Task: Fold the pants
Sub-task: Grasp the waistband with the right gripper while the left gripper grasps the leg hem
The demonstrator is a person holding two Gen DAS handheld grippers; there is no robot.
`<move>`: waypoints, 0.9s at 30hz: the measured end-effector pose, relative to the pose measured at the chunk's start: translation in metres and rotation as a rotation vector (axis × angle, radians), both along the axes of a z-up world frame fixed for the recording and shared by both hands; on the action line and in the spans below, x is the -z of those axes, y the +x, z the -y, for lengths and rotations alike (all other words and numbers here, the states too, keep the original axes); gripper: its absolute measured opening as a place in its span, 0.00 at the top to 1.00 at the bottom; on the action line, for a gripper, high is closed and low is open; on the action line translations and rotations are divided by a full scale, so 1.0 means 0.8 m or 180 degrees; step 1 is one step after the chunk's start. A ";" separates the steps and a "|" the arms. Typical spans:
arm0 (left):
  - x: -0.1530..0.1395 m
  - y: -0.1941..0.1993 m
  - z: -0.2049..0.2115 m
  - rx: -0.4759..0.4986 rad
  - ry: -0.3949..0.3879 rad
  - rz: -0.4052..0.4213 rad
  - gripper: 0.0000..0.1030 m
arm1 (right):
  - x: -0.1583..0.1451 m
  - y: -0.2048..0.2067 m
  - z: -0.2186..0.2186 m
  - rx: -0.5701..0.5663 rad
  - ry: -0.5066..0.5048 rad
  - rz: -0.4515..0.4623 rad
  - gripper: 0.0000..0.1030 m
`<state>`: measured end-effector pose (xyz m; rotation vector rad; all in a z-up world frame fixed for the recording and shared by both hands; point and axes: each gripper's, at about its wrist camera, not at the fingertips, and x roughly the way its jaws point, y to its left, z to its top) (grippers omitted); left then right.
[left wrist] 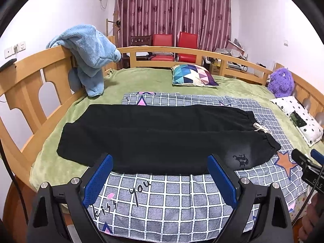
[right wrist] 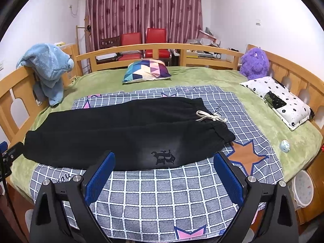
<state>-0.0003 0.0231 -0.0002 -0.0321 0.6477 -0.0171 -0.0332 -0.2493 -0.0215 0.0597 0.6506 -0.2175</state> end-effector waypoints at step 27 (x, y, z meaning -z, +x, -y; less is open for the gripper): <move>0.199 0.115 -0.151 -0.0619 -0.0682 -0.0800 0.14 | 0.183 0.112 0.072 -0.0169 0.0452 -0.0332 0.30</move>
